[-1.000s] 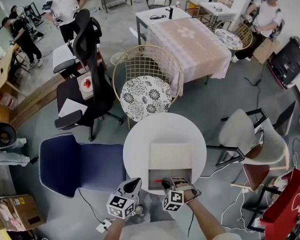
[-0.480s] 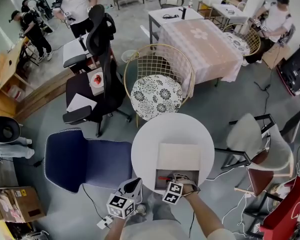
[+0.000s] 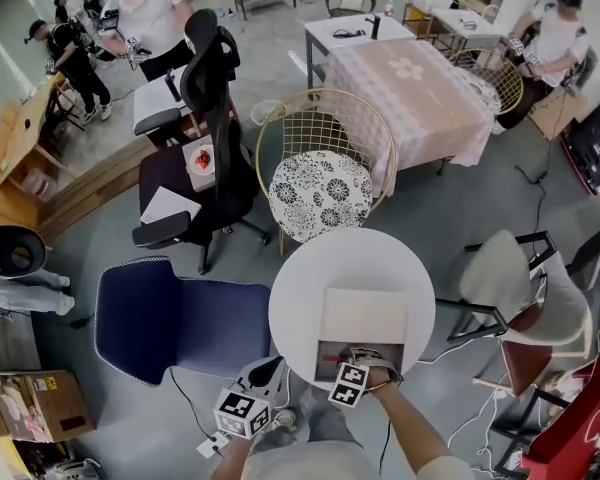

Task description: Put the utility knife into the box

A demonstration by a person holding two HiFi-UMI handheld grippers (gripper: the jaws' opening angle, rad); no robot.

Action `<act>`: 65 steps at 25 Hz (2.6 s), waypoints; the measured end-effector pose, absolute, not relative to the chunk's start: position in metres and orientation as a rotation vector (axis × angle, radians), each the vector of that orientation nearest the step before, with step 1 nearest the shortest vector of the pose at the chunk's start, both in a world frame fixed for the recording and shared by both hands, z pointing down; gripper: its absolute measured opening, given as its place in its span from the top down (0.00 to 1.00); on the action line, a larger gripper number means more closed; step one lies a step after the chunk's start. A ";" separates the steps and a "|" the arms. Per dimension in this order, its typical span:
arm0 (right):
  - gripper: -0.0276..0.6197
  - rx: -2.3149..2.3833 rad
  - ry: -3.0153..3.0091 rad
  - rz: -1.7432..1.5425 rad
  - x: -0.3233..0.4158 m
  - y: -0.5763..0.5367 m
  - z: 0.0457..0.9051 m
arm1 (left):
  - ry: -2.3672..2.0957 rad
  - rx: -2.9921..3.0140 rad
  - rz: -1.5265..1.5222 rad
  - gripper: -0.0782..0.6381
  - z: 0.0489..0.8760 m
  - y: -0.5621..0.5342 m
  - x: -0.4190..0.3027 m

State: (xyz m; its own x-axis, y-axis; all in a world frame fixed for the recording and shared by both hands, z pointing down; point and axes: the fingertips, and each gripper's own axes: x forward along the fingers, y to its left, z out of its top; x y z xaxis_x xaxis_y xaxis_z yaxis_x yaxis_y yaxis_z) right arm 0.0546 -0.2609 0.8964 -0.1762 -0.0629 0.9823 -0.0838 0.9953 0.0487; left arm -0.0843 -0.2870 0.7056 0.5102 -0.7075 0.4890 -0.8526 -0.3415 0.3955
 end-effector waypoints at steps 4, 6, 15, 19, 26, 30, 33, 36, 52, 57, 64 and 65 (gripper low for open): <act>0.83 0.101 -1.749 0.005 0.054 -0.260 0.897 | -1.259 2.156 0.314 0.87 0.704 -0.287 -0.083; 0.83 0.104 -1.754 -0.003 0.053 -0.259 0.897 | -1.253 2.166 0.320 0.87 0.703 -0.286 -0.083; 0.74 0.164 -1.771 -0.050 0.057 -0.267 0.885 | -1.242 2.211 0.315 0.87 0.692 -0.297 -0.078; 0.75 0.223 -1.785 -0.080 0.058 -0.269 0.870 | -1.215 2.241 0.315 0.87 0.686 -0.296 -0.068; 0.83 0.386 -1.804 -0.148 0.070 -0.279 0.831 | -1.140 2.359 0.298 0.87 0.660 -0.307 -0.035; 0.88 0.463 -1.798 -0.219 0.072 -0.278 0.808 | -1.103 2.425 0.289 0.87 0.641 -0.310 -0.024; 0.92 0.536 -1.797 -0.266 0.073 -0.279 0.793 | -1.078 2.476 0.282 0.87 0.631 -0.312 -0.014; 0.93 0.652 -1.864 -0.195 0.069 -0.277 0.776 | -1.049 2.519 0.269 0.87 0.624 -0.309 -0.005; 0.93 1.490 -2.194 0.469 0.094 -0.268 0.670 | -0.966 2.661 0.215 0.87 0.591 -0.273 0.003; 0.93 1.666 -2.274 0.576 0.088 -0.243 0.638 | -0.952 2.689 0.208 0.87 0.585 -0.242 -0.013; 0.93 1.713 -2.259 0.431 0.065 -0.185 0.624 | -0.910 2.715 0.202 0.87 0.586 -0.188 -0.035; 0.93 1.716 -2.254 0.419 0.061 -0.175 0.625 | -0.907 2.713 0.205 0.87 0.588 -0.180 -0.038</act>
